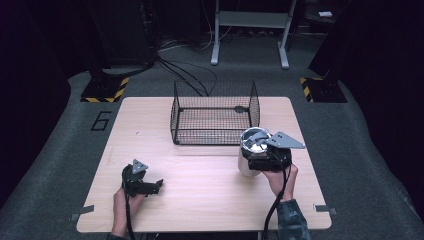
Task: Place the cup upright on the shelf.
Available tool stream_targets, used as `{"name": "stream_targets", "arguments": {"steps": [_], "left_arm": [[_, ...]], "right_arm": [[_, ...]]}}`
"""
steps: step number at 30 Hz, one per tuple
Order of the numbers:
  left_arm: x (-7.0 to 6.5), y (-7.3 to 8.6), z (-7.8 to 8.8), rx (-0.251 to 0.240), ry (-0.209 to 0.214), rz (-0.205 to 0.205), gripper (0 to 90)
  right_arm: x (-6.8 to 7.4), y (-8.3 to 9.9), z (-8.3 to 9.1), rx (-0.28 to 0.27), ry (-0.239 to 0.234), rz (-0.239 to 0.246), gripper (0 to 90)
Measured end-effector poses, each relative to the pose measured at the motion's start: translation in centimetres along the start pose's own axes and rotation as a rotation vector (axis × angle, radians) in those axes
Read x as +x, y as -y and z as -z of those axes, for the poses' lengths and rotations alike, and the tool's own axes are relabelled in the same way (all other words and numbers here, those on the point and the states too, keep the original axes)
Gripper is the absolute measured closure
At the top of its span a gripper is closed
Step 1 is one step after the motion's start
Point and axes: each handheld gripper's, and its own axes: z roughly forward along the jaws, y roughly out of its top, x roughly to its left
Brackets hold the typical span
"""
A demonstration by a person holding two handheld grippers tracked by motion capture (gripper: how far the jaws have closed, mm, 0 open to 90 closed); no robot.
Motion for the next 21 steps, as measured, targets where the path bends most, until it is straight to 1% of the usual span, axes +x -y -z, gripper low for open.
{"name": "stream_targets", "arguments": {"steps": [3, 4, 8, 9, 11, 12, 13, 15, 16, 19, 21], "left_arm": [[0.0, 0.0, 0.0, 0.0, 0.0, 0.0, 0.3], [0.0, 0.0, 0.0, 0.0, 0.0, 0.0, 0.3], [0.0, 0.0, 0.0, 0.0, 0.0, 0.0, 0.3], [0.0, 0.0, 0.0, 0.0, 0.0, -0.001, 0.3], [0.0, 0.0, 0.0, 0.0, 0.0, 0.0, 0.3], [0.0, 0.0, 0.0, 0.001, 0.0, -0.001, 0.3], [0.0, 0.0, 0.0, 0.0, 0.0, -0.001, 0.3], [0.0, 0.0, 0.0, 0.0, 0.0, 0.0, 0.3], [0.0, 0.0, 0.0, 0.0, 0.0, -0.001, 0.3], [0.0, 0.0, 0.0, 0.0, 0.0, -0.001, 0.3], [0.0, 0.0, 0.0, 0.001, 0.0, 0.0, 0.3]], "right_arm": [[0.1, -0.4, -0.3, 0.003, -0.013, 0.004, 3.6], [0.1, -0.6, -0.4, 0.001, -0.016, 0.014, 3.6], [0.3, -1.2, -0.7, -0.001, -0.019, 0.013, 3.7], [0.3, -1.4, -0.8, -0.001, -0.021, 0.02, 3.6], [0.3, -1.7, -0.9, -0.001, -0.024, 0.015, 3.6], [0.3, -1.8, -1.0, -0.002, -0.026, 0.023, 3.6], [0.3, -1.9, -1.0, 0.0, -0.026, 0.015, 3.7], [0.3, -2.2, -1.1, 0.0, -0.032, 0.021, 3.7], [0.3, -2.3, -1.2, -0.002, -0.032, 0.014, 3.7], [0.3, -2.7, -1.4, -0.004, -0.035, 0.027, 3.6], [0.4, -2.9, -1.4, -0.003, -0.038, 0.018, 3.7]]}}
